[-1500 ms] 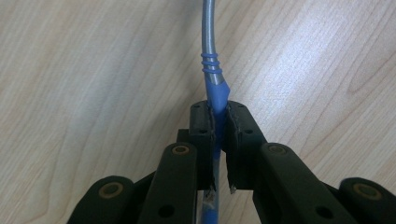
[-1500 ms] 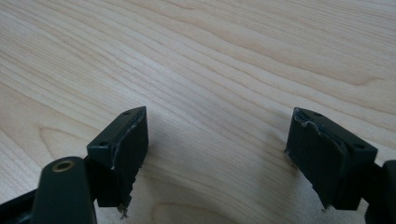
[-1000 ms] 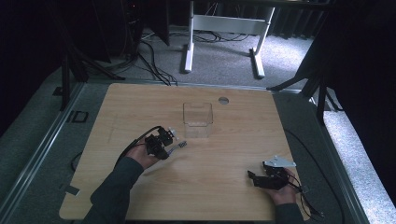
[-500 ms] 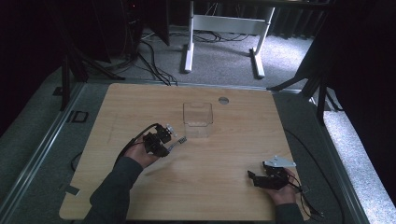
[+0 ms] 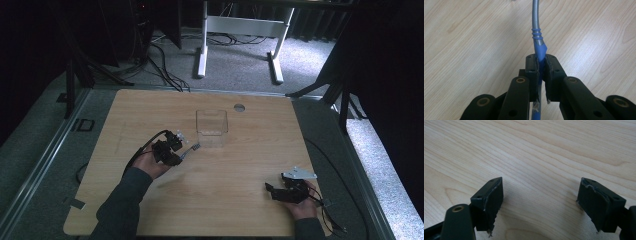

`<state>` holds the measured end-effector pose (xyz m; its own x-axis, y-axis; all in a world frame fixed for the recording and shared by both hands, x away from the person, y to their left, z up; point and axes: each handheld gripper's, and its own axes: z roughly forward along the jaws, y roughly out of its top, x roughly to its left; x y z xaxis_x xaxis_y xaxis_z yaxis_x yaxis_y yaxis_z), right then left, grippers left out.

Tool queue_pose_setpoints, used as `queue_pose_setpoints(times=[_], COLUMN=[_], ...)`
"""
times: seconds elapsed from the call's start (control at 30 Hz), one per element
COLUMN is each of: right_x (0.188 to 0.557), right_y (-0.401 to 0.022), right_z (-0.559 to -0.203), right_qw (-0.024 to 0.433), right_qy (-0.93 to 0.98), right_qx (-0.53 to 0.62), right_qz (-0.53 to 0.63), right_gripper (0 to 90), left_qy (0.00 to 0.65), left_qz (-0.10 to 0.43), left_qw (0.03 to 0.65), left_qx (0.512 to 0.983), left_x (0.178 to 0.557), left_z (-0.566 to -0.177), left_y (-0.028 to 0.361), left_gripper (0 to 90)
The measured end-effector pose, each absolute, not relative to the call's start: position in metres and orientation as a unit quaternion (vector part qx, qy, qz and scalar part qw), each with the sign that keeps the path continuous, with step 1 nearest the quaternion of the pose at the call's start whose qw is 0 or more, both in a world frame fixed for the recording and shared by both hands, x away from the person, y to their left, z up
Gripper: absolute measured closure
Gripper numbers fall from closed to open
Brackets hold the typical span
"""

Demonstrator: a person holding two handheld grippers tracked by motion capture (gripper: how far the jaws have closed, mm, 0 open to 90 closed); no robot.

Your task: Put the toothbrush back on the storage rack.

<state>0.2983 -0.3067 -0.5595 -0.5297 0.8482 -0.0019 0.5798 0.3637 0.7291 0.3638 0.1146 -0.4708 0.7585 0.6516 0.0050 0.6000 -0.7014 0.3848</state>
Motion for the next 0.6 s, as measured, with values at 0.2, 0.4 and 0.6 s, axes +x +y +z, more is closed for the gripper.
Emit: queue_pose_setpoints(times=[0.2, 0.4, 0.6], right_x=[0.2983, 0.2983, 0.2983], right_y=[-0.3067, -0.3067, -0.3067], right_z=[-0.5595, -0.5595, -0.5595], right_qw=[0.193, 0.193, 0.193], right_qy=[0.803, 0.803, 0.803], right_qx=[0.445, 0.445, 0.445], right_qz=[0.347, 0.347, 0.347], right_gripper=[20.7, 20.7, 20.7], left_qy=[0.340, 0.343, 0.344], left_qz=[0.075, 0.085, 0.093], left_qw=[0.192, 0.202, 0.213], left_qx=[0.917, 0.913, 0.910], left_x=[0.3632, 0.3623, 0.3620], left_z=[-0.4682, -0.4650, -0.4623], left_y=[0.1148, 0.1168, 0.1176], left_gripper=[82.0, 82.0, 82.0])
